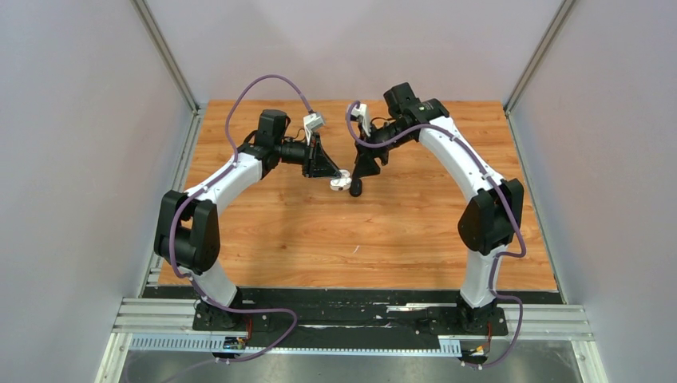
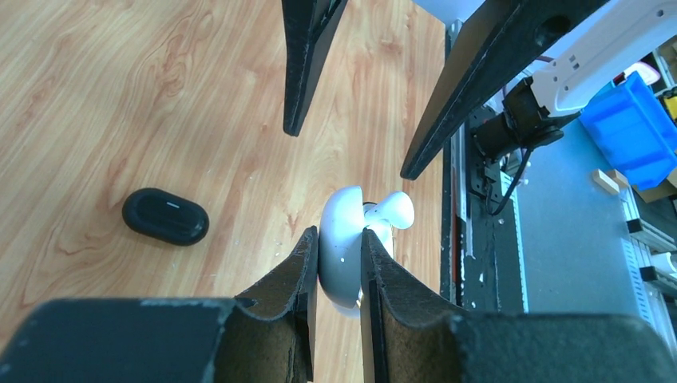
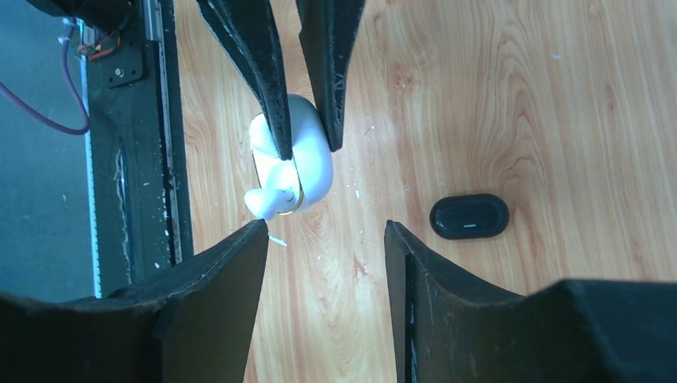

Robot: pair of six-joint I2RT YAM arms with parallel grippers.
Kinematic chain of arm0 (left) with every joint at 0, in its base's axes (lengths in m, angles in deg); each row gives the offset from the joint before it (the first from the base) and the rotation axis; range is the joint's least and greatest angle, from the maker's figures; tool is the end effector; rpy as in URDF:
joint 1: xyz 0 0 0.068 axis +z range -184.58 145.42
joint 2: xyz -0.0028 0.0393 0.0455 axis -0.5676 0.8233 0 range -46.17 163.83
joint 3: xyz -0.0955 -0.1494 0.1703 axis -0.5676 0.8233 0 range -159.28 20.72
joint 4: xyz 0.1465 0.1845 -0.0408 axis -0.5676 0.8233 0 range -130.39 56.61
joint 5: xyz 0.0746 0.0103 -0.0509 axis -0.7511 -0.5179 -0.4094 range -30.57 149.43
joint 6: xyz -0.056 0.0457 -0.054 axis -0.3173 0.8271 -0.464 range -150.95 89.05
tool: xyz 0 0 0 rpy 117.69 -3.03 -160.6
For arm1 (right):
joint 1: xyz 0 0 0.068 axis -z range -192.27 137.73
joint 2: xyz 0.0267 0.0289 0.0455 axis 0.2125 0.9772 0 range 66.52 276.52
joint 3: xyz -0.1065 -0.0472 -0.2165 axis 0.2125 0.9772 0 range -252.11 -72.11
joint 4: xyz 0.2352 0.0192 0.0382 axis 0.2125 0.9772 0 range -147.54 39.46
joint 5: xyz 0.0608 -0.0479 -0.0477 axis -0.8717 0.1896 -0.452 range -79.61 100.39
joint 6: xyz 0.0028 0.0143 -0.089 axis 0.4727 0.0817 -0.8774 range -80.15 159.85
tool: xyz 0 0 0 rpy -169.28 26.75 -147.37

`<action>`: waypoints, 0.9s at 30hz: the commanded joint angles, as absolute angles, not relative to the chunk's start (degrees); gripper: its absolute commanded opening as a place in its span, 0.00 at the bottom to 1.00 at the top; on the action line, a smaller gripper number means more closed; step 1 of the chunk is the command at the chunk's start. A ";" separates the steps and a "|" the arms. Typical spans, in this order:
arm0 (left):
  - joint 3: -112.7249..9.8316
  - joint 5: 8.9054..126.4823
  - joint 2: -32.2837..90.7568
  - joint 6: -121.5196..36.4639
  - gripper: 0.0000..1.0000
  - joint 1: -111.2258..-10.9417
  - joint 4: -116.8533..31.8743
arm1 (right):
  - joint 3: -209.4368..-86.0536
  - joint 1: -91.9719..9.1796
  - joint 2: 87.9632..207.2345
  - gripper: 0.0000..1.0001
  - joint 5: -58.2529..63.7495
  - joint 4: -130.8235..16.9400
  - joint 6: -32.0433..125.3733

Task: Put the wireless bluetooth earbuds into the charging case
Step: Close the charging case.

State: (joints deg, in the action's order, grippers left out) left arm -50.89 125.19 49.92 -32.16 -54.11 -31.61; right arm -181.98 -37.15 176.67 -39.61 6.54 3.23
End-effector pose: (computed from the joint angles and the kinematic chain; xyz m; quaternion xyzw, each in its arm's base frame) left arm 0.3153 -0.1898 0.2525 0.3723 0.6884 -0.5417 0.3066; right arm 0.3160 0.2146 0.2806 -0.5325 0.7115 0.3894 0.2422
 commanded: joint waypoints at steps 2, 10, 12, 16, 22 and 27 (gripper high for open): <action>-53.29 128.17 48.81 -32.79 0.00 -54.38 -32.82 | -181.73 -39.87 172.90 0.55 -40.42 7.06 -6.80; -53.61 129.56 48.96 -33.68 0.00 -54.39 -34.14 | -182.08 -41.17 173.36 0.45 -39.24 7.02 -10.52; -53.64 129.46 48.93 -33.67 0.00 -54.44 -34.14 | -182.23 -41.21 173.55 0.44 -39.52 7.06 -10.51; -53.58 129.40 48.93 -33.84 0.00 -54.44 -34.11 | -181.90 -41.44 173.36 0.44 -39.80 7.07 -9.94; -52.62 129.42 49.28 -37.86 0.00 -54.37 -37.71 | -182.10 -41.54 173.74 0.48 -41.01 7.15 -7.50; -51.38 129.77 49.53 -40.66 0.00 -54.32 -42.05 | -181.89 -41.54 173.92 0.50 -42.08 7.15 -9.43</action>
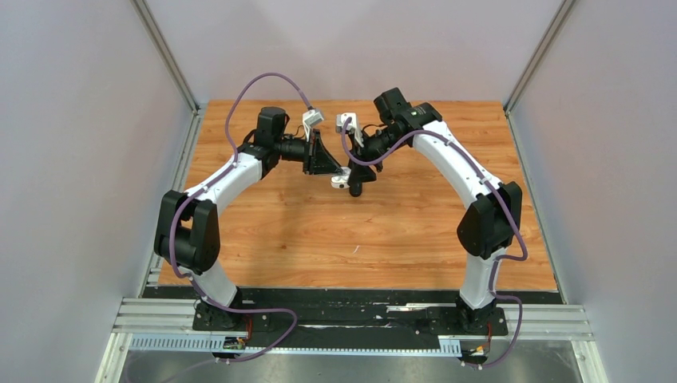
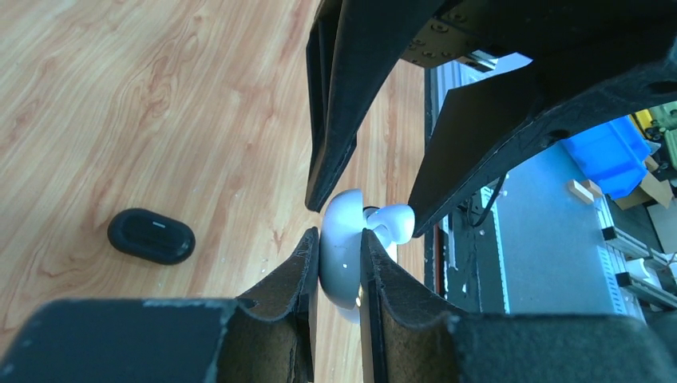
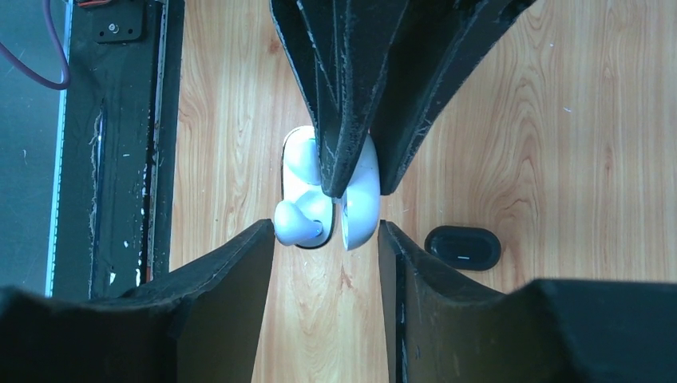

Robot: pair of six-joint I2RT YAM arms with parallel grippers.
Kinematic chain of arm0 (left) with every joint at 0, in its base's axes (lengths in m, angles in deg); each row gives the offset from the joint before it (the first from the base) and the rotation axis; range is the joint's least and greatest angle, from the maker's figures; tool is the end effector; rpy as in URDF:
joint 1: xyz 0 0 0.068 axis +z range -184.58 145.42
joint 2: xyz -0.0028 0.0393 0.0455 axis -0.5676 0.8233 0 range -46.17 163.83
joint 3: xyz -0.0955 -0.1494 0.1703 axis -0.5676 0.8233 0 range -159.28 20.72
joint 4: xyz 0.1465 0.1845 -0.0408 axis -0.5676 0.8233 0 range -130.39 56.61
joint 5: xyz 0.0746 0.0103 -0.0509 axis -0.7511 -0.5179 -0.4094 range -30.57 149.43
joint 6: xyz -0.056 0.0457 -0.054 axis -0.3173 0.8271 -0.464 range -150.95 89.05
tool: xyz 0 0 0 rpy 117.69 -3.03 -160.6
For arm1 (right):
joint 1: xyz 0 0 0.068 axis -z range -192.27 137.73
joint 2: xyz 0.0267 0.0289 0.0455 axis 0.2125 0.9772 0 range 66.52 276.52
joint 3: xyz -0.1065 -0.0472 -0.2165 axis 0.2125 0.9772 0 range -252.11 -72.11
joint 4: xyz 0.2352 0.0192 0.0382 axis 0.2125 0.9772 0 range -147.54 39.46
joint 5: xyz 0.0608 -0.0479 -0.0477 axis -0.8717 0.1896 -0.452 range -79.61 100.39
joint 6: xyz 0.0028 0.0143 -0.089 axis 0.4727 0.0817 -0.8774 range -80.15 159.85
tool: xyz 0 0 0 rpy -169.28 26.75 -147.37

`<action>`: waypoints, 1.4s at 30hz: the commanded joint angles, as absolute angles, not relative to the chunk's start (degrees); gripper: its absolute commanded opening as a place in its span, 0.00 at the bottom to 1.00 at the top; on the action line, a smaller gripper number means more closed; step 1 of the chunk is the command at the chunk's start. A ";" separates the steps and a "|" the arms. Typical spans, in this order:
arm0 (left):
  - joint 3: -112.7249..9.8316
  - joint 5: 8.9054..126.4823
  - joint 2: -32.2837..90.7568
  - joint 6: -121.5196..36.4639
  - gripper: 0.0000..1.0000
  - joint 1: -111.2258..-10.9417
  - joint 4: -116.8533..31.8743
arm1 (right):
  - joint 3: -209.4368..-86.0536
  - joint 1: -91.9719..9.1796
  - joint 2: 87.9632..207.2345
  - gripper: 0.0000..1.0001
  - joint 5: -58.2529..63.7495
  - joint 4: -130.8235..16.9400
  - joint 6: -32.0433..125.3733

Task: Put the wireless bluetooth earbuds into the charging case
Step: Close the charging case.

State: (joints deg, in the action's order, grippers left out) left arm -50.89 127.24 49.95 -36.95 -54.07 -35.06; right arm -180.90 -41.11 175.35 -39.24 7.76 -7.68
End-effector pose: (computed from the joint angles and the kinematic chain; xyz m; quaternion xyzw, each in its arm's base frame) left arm 0.3162 -0.1910 0.2592 0.3620 0.6803 -0.5626 0.2993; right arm 0.2943 0.2322 0.2821 -0.6187 0.6415 0.3731 0.2578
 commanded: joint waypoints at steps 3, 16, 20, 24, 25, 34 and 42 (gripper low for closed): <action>-51.27 129.95 49.63 -41.36 0.00 -54.31 -42.79 | -183.28 -41.50 175.16 0.45 -42.30 7.21 -8.09; -51.54 127.54 47.64 -35.97 0.00 -54.36 -40.66 | -185.89 -40.30 179.86 0.26 -42.46 6.32 7.49; -51.56 126.59 46.68 -34.49 0.00 -54.55 -40.65 | -182.25 -40.18 180.94 0.21 -37.52 -1.27 23.84; -51.92 125.75 46.02 -31.70 0.00 -54.62 -37.61 | -180.51 -40.15 181.47 0.16 -37.29 -4.51 32.67; -51.90 125.59 45.74 -31.20 0.00 -54.62 -36.86 | -180.82 -40.13 181.85 0.16 -36.87 -4.58 33.59; -51.09 124.54 44.58 -27.89 0.00 -54.45 -34.72 | -183.46 -38.94 180.32 0.55 -42.10 -3.76 25.29; -52.69 126.35 46.15 -27.31 0.00 -54.45 -35.17 | -184.56 -36.89 179.06 0.56 -45.69 -1.89 20.43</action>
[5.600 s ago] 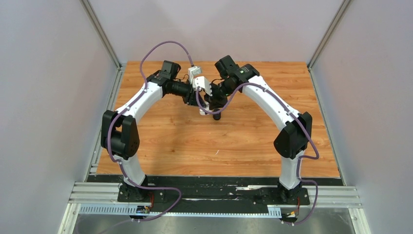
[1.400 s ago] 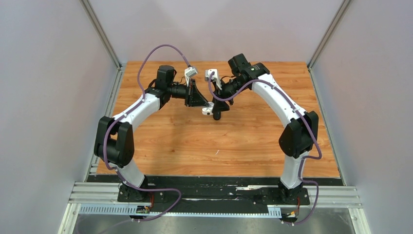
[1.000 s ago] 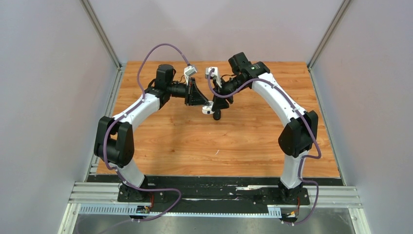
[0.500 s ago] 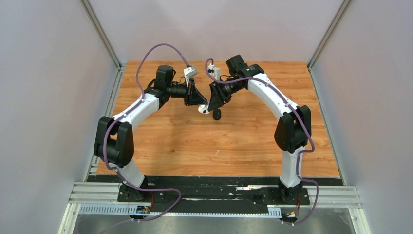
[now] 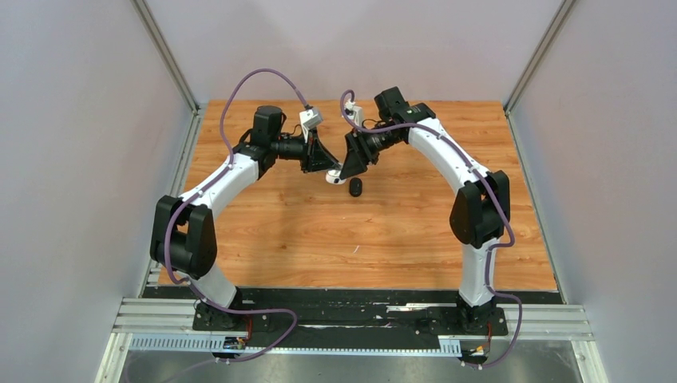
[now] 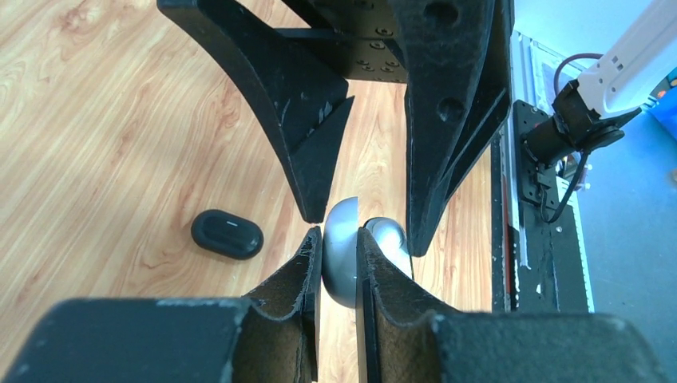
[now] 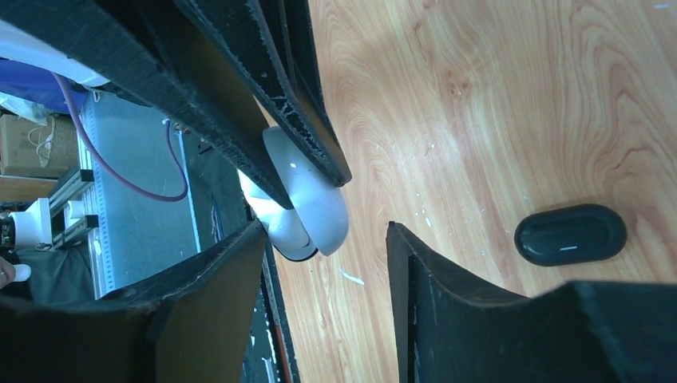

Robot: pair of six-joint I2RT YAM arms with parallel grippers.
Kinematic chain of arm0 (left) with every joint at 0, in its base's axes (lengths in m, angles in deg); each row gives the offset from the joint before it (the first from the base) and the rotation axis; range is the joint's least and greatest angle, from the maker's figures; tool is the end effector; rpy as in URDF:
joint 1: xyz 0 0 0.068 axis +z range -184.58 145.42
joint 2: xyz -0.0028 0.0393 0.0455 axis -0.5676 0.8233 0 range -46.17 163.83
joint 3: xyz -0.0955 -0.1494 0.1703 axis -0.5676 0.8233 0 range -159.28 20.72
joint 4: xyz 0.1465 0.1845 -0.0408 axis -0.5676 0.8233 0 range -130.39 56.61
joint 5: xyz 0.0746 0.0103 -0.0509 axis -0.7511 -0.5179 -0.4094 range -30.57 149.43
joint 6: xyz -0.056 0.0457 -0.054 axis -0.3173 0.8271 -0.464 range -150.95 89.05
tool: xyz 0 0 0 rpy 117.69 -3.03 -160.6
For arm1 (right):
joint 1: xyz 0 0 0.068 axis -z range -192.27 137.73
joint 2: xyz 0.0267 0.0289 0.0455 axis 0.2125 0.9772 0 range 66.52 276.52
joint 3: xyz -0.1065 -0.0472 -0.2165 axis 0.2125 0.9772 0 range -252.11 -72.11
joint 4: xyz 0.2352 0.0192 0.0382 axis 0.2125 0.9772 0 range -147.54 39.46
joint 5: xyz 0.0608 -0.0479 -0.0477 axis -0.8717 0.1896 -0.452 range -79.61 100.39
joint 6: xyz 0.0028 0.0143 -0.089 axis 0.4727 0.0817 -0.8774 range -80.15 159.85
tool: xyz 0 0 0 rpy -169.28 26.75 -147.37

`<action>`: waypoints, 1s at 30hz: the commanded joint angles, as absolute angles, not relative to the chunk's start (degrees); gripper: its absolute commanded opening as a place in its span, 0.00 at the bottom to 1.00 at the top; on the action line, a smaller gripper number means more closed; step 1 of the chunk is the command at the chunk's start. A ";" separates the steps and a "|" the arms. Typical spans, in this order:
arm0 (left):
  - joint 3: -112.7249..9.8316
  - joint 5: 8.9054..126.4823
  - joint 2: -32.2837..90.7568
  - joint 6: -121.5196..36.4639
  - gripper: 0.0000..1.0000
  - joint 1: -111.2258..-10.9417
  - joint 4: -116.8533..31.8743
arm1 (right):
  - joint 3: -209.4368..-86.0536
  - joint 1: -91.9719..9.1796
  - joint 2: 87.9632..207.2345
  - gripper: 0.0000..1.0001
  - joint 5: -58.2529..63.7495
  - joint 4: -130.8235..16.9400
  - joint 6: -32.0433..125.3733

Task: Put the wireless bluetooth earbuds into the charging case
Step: Close the charging case.

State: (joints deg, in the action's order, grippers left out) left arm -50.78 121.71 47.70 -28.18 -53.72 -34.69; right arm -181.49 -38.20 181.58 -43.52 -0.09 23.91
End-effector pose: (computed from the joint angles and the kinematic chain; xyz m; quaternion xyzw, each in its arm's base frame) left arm 0.3182 -0.1859 0.2679 0.4007 0.6699 -0.5016 0.3728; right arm 0.3318 0.2338 0.2569 -0.4082 0.7721 0.4573 0.1680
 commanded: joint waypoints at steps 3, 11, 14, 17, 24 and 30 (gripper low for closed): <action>-53.59 126.57 46.82 -27.86 0.00 -54.15 -34.98 | -185.31 -36.83 178.36 0.64 -46.03 -1.12 19.32; -54.10 126.01 47.56 -36.89 0.00 -52.95 -40.45 | -182.73 -34.97 173.45 0.70 -49.50 0.65 11.08; -53.73 125.67 47.80 -43.73 0.00 -52.75 -46.80 | -181.96 -34.55 173.77 0.71 -50.82 0.66 11.14; -52.97 125.30 48.38 -50.09 0.00 -52.57 -52.69 | -183.03 -34.42 174.84 0.72 -52.65 0.77 11.07; -50.63 121.23 48.91 -62.95 0.00 -51.63 -65.62 | -185.66 -34.33 177.53 0.70 -56.48 -0.46 13.59; -50.83 119.86 50.24 -67.10 0.00 -51.37 -70.27 | -187.15 -34.33 179.63 0.56 -58.96 -7.19 23.85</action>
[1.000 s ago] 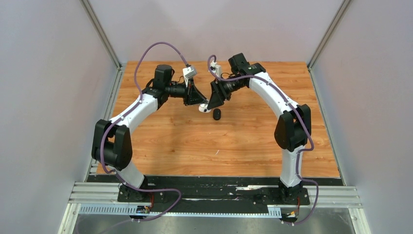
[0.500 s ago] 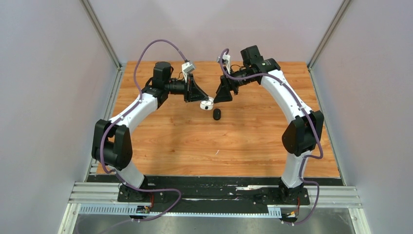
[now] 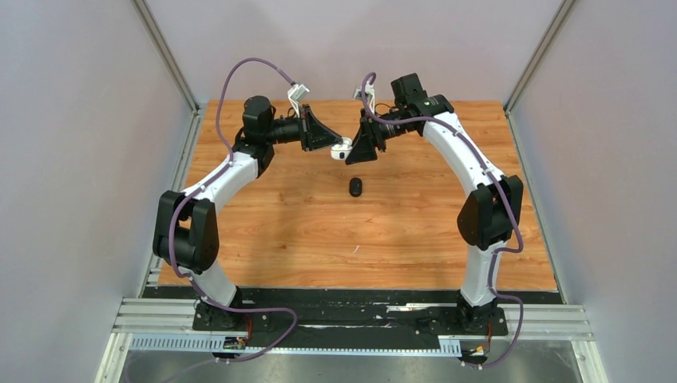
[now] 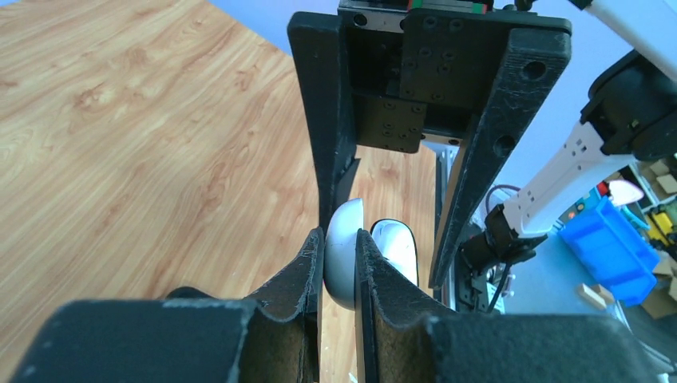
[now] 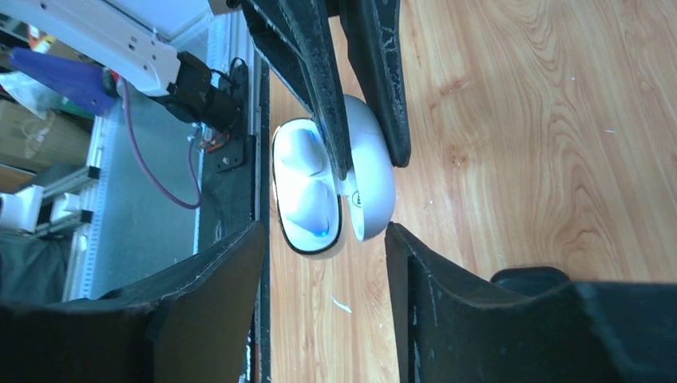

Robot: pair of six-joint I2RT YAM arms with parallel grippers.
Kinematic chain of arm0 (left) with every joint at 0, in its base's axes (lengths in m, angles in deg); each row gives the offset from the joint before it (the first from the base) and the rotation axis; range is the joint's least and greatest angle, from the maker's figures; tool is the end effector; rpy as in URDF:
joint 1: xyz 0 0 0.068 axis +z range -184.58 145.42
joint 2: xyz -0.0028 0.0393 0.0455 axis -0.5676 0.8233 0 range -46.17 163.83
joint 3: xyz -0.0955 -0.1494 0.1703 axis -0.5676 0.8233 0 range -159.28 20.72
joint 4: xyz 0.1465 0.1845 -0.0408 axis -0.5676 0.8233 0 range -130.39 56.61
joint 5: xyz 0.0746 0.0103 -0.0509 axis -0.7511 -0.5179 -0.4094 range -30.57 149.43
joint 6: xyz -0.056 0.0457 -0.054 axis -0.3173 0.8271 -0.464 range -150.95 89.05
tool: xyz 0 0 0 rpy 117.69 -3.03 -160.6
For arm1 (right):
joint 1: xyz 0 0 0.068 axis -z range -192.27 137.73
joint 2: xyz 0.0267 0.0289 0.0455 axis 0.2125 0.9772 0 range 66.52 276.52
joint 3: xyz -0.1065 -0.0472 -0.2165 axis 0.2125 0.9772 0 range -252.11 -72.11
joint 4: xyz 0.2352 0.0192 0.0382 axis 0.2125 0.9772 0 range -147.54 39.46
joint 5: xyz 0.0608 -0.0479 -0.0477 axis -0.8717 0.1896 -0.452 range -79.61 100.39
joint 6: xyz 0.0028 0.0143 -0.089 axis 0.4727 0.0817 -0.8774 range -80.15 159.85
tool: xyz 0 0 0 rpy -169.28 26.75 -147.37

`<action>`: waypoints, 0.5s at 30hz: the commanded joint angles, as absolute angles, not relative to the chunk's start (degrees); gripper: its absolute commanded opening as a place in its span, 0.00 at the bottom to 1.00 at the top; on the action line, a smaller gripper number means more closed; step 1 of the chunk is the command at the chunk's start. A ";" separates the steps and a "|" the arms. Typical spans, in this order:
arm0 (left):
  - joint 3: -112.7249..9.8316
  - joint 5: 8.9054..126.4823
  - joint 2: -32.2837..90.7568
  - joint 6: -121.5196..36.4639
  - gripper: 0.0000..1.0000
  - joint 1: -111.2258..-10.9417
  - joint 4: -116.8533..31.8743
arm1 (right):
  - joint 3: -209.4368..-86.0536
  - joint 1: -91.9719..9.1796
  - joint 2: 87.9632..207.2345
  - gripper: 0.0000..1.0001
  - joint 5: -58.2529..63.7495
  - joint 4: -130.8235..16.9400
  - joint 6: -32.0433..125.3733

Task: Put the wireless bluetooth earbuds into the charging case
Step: Close the charging case.

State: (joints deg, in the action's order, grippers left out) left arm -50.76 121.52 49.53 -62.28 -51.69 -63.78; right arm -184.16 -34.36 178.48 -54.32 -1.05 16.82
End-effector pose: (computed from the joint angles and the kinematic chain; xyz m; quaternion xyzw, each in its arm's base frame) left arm 0.3435 -0.1802 0.3108 0.2837 0.6502 -0.5817 0.3979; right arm 0.3331 0.2139 0.3025 -0.4531 0.6874 0.5103 0.2484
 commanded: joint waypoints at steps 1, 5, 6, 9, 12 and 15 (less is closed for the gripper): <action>-50.87 119.79 50.33 -67.41 0.00 -51.37 -70.69 | -187.12 -34.37 179.83 0.51 -59.22 -8.18 25.52; -50.84 119.69 50.38 -67.58 0.00 -51.36 -71.29 | -185.88 -34.33 180.38 0.32 -58.99 -11.96 32.35; -50.76 119.72 50.24 -67.46 0.00 -51.35 -71.31 | -185.45 -34.25 180.40 0.27 -59.03 -12.88 33.69; -50.64 119.80 49.94 -67.08 0.00 -51.37 -70.88 | -184.06 -33.80 180.68 0.11 -59.35 -15.59 37.93; -51.58 121.40 49.86 -65.63 0.12 -51.35 -68.15 | -182.78 -33.32 181.15 0.03 -60.03 -17.58 41.18; -52.59 123.96 50.24 -64.88 0.24 -51.36 -66.10 | -182.27 -32.94 181.96 0.00 -61.26 -18.77 43.16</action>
